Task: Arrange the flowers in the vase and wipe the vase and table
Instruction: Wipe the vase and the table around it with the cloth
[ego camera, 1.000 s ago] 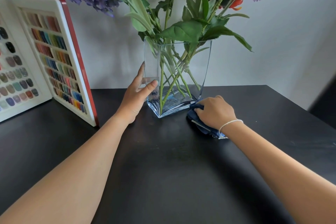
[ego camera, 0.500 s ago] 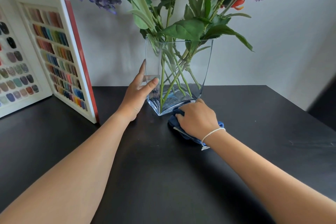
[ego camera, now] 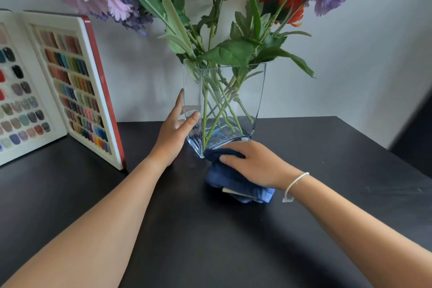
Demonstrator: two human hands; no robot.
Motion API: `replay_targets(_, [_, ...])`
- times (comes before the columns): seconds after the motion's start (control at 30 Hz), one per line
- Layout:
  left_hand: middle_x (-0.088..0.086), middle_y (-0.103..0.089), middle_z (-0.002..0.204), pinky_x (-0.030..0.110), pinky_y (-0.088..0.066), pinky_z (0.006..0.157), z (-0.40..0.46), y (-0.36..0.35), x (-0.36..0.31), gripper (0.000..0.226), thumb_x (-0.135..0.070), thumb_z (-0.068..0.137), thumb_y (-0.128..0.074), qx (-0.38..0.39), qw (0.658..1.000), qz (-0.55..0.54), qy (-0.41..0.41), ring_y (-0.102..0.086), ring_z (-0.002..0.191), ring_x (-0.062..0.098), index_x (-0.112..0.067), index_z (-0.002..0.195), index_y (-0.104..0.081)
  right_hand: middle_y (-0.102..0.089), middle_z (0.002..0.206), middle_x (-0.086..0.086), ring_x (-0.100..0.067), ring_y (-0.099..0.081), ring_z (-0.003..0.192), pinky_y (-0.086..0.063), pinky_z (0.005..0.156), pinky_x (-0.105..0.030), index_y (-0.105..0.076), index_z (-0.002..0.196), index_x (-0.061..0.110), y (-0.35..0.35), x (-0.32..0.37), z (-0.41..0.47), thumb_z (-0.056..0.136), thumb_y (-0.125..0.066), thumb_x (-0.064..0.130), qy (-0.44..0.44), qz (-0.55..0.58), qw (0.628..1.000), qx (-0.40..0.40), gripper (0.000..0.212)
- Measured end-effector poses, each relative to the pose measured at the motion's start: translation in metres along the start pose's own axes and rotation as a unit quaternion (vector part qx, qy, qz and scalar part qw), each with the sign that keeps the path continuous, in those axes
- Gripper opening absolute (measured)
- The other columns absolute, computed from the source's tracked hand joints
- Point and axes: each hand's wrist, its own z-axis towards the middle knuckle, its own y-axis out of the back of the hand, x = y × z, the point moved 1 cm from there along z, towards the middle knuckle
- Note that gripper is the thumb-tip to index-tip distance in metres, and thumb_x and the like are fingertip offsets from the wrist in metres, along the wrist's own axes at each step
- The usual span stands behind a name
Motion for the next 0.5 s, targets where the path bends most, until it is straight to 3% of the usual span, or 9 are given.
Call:
replay_targets(0.07, [0.001,-0.032,0.147,0.041,-0.039,0.104,-0.001,-0.002,-0.002,0.092,-0.068,0.064,-0.052,-0.012,1.0,0.009,0.001,-0.052,0.106,-0.012,-0.045,0.142,-0.009,-0.07,0.098,0.0,-0.015,-0.062,0.087,-0.043,0.07,-0.012,-0.065,0.099,0.02,0.011,-0.007,-0.005,0.09,-0.05,0.028,-0.026,0.064,0.997,-0.029,0.02])
replay_targets(0.17, [-0.005,-0.028,0.132,0.034,-0.034,0.104,-0.001,-0.005,-0.001,0.103,-0.064,0.062,-0.061,-0.026,0.997,0.069,-0.002,-0.04,0.124,0.017,-0.04,0.144,-0.005,-0.072,0.096,-0.003,-0.018,-0.066,0.089,-0.05,0.081,-0.029,-0.067,0.091,0.025,0.022,-0.019,-0.012,0.089,-0.052,0.025,-0.075,0.231,0.968,-0.064,0.015])
replay_targets(0.23, [-0.005,-0.026,0.125,0.038,-0.034,0.108,-0.001,-0.006,-0.001,0.108,-0.06,0.061,-0.068,-0.03,0.995,0.095,-0.006,-0.037,0.122,0.018,-0.038,0.145,-0.004,-0.072,0.097,-0.008,-0.024,-0.067,0.09,-0.052,0.084,-0.037,-0.067,0.091,0.022,0.027,-0.029,-0.015,0.09,-0.052,0.024,-0.103,0.31,0.942,-0.076,0.016])
replay_targets(0.3, [-0.005,-0.029,0.121,0.039,-0.037,0.106,-0.002,-0.005,-0.003,0.111,-0.06,0.059,-0.071,-0.039,0.994,0.099,-0.008,-0.04,0.118,0.017,-0.036,0.145,-0.006,-0.071,0.095,-0.01,-0.022,-0.067,0.083,-0.055,0.08,-0.035,-0.066,0.094,0.017,0.031,-0.037,-0.017,0.091,-0.051,0.023,-0.121,0.372,0.917,-0.081,0.017])
replay_targets(0.43, [-0.005,-0.035,0.116,0.027,-0.042,0.094,-0.002,-0.003,-0.004,0.104,-0.056,0.061,-0.07,-0.062,0.993,0.103,-0.011,-0.047,0.106,0.013,-0.035,0.145,-0.013,-0.073,0.077,-0.001,-0.015,-0.068,0.069,-0.057,0.06,-0.025,-0.064,0.092,0.015,0.036,-0.051,-0.012,0.092,-0.049,0.023,-0.143,0.455,0.871,-0.116,0.017])
replay_targets(0.5, [-0.007,-0.036,0.117,0.021,-0.041,0.088,-0.001,-0.002,-0.003,0.101,-0.051,0.063,-0.073,-0.068,0.993,0.094,-0.009,-0.049,0.103,0.009,-0.035,0.145,-0.016,-0.074,0.073,0.001,-0.015,-0.068,0.067,-0.057,0.061,-0.027,-0.063,0.092,0.016,0.037,-0.056,-0.006,0.093,-0.047,0.023,-0.144,0.475,0.858,-0.132,0.018])
